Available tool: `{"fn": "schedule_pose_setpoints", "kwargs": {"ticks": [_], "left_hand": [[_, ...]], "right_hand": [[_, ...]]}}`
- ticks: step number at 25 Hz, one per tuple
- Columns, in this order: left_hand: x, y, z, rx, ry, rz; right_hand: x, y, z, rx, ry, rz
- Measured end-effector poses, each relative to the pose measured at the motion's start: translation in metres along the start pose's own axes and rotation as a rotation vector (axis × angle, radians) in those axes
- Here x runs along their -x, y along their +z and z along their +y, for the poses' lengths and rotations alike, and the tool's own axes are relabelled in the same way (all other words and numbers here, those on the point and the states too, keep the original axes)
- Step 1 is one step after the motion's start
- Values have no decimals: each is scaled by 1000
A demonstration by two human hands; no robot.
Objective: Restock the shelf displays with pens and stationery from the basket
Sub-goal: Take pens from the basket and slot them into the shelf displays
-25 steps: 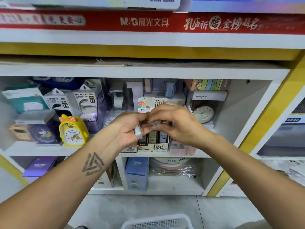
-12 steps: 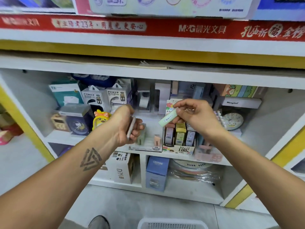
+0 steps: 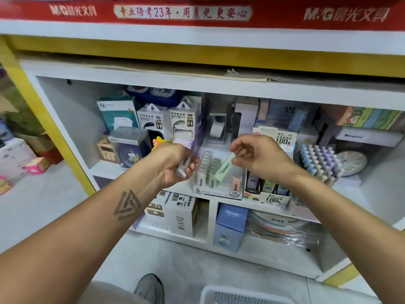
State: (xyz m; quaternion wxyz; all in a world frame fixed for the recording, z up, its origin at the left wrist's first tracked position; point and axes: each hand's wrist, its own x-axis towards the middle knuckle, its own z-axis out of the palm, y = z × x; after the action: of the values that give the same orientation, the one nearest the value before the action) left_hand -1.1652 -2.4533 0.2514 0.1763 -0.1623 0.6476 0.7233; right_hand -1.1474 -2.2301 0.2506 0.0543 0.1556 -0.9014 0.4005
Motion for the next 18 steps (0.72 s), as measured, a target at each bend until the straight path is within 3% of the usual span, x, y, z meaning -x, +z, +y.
{"fn": "schedule_pose_setpoints", "kwargs": {"ticks": [5, 10, 13, 18], "left_hand": [[1, -6, 1, 21, -33, -30], [3, -6, 0, -62, 31, -7], [2, -5, -1, -41, 40, -8], [-2, -3, -1, -18, 28, 5]], "right_hand": [[-15, 4, 4, 79, -41, 66], [-32, 13, 1, 498, -220, 314], [-41, 31, 6, 658, -180, 220], [-46, 52, 17, 652, -107, 88]]}}
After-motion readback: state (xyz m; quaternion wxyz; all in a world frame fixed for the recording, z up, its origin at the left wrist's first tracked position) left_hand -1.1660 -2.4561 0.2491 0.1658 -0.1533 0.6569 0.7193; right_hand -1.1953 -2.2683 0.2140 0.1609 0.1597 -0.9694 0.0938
